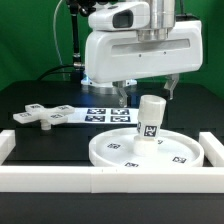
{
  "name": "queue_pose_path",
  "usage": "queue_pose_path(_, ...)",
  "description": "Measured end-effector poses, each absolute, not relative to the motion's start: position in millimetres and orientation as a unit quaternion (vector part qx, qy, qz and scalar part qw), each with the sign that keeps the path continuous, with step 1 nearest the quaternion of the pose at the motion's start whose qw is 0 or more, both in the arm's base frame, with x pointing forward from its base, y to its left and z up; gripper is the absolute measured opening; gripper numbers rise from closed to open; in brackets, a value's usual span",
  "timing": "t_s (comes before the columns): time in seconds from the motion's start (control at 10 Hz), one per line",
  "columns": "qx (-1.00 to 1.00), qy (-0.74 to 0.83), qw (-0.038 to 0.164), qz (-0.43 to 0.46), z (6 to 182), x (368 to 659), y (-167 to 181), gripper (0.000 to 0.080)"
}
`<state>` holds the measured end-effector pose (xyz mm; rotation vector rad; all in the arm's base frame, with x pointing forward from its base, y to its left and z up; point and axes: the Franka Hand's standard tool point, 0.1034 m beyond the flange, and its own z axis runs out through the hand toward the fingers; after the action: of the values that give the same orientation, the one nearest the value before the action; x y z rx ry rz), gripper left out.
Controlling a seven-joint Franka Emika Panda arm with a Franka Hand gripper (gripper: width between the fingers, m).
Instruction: Assemble round table
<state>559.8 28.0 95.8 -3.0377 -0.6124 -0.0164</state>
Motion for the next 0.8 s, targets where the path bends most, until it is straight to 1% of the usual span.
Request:
queue_pose_path(0.5,-0.979,-0.204,0.022,-0.006,92.7,560.9,35.6,0.0649)
queue_pose_path(0.7,-0.978,-0.208,0.021,-0.009,89.8,560.6,36.5,0.0636)
queue_pose_path(0.8,-0.978,-0.208,0.021,-0.009,90.0,560.8,36.3,0.0467)
